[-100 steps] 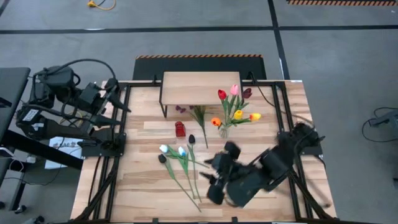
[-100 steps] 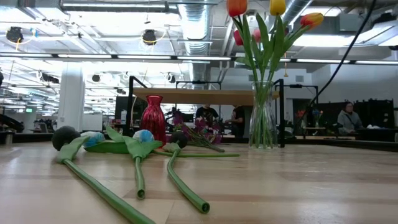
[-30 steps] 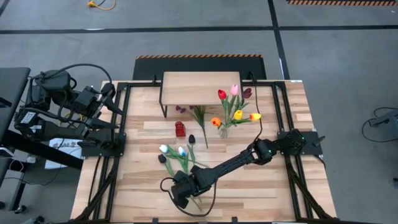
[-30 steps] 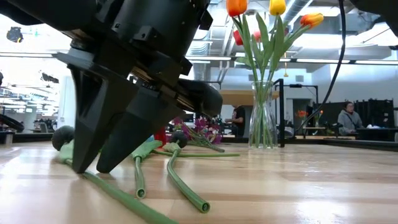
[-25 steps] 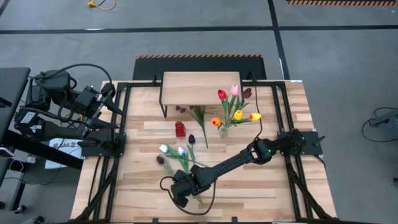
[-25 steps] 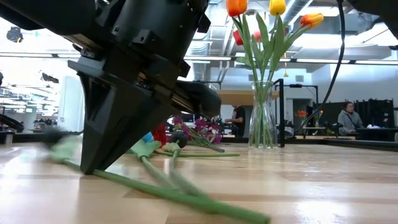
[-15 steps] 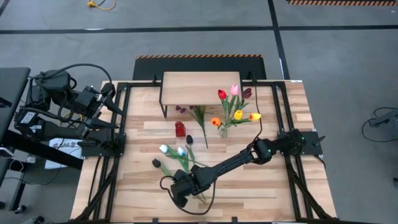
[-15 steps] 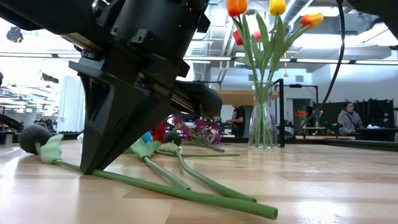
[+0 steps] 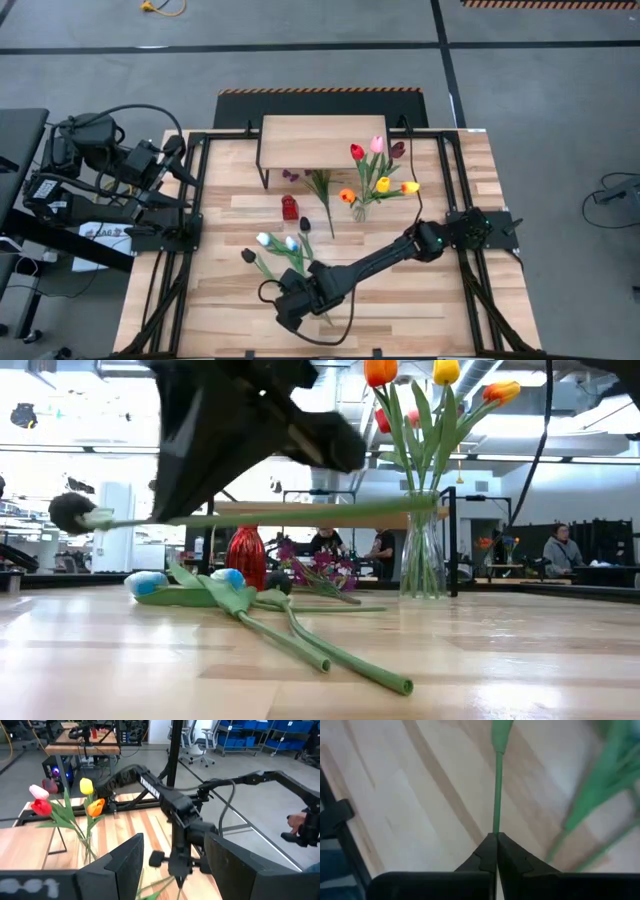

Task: Pick and place flowers into a vace then onto a shelf
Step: Put the left black tulip into the red vase

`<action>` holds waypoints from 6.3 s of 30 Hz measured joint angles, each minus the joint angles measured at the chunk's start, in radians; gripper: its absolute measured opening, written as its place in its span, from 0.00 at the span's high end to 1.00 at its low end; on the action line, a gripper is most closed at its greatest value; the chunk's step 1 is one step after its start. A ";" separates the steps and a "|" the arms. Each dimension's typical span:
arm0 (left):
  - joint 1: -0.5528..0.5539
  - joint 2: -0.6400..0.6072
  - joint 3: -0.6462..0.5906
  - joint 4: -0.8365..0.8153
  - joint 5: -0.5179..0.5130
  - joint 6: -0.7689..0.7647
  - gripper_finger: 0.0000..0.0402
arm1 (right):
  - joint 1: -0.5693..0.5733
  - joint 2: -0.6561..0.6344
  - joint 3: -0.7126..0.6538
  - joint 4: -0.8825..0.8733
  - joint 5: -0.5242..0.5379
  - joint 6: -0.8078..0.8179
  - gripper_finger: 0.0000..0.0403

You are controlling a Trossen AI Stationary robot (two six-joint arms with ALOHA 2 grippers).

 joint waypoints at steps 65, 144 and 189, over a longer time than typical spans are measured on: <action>0.000 0.206 0.000 0.436 0.007 -0.037 0.50 | -0.053 -0.411 0.003 0.796 0.731 -1.094 1.00; 0.049 0.289 -0.103 0.473 0.017 0.208 1.00 | 0.003 -0.907 0.003 -0.212 0.077 -0.701 0.65; 0.222 0.232 -0.540 0.713 -0.104 0.164 0.98 | -0.013 -0.911 0.003 -0.408 0.057 -0.778 0.67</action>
